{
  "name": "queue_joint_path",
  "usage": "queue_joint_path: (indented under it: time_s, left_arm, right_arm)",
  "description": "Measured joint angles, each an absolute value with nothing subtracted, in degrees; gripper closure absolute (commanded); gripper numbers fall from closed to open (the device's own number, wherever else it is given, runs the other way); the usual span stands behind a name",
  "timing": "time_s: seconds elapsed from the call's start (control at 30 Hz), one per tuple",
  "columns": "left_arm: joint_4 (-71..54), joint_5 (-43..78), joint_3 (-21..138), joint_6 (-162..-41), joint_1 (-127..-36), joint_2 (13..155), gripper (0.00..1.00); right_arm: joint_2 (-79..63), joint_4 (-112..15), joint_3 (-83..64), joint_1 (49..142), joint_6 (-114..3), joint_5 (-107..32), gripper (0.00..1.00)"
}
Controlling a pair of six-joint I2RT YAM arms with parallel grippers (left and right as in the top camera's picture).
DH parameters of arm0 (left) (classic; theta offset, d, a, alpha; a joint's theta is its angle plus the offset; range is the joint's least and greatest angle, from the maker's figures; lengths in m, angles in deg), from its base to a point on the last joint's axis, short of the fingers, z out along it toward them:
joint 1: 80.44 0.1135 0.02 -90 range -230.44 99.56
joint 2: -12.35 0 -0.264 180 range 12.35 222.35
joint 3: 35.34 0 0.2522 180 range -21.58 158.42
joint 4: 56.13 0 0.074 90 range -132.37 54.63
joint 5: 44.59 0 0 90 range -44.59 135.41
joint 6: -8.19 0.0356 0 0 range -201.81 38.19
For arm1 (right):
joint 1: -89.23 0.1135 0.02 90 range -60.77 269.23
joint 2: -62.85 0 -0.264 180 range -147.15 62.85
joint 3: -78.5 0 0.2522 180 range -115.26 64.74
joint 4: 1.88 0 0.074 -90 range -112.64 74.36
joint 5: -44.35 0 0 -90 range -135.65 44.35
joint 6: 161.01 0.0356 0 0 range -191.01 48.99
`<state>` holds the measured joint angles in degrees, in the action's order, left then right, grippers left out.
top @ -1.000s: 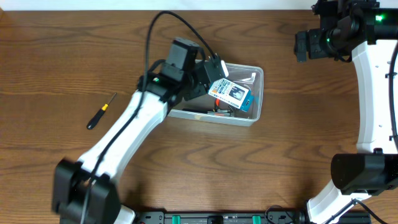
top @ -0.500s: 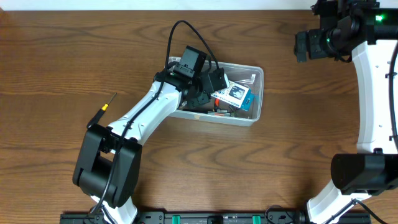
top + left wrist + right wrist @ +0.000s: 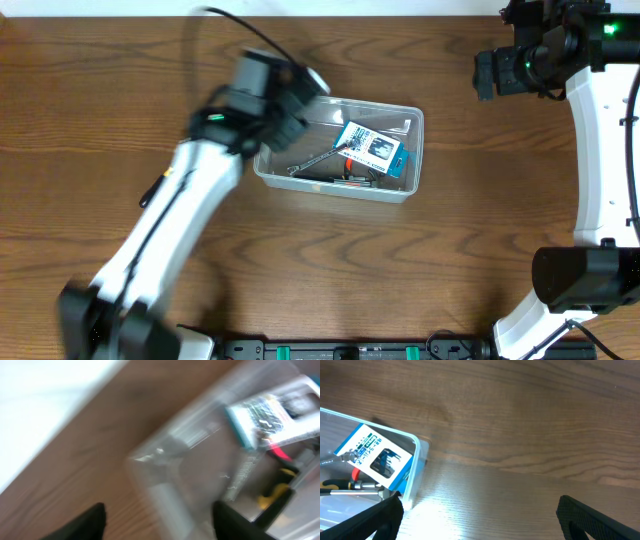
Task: Pack container
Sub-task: 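Lower the wrench into the container and open the left gripper, then move the left gripper back over the small yellow-handled screwdriver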
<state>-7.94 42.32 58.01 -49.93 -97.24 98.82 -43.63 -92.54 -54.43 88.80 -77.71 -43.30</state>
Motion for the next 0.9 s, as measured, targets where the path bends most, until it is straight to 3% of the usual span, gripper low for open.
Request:
queue_joint_path:
  time_s: [0.17, 0.3, 0.5, 0.9]
  left_arm:
    - [3.80, 44.46, 60.11, -56.49, -83.69, 88.88, 0.16]
    - [12.89, 45.44, 59.91, -58.50, -73.13, 90.82, 0.04]
    - [15.54, 43.26, 59.19, -55.64, -65.50, 100.51, 0.03]
    - [14.42, 42.14, 59.00, -46.28, -64.36, 117.51, 0.03]
  right_arm:
    - [-43.63, -92.54, -54.43, 88.80, -77.71, -43.32, 0.01]
    - [-43.63, -92.54, -54.43, 88.80, -77.71, -43.32, 0.01]
    - [-43.63, -92.54, -54.43, 88.80, -77.75, -43.30, 0.01]
    - [-43.63, -92.59, -54.43, 88.80, -77.95, -43.32, 0.01]
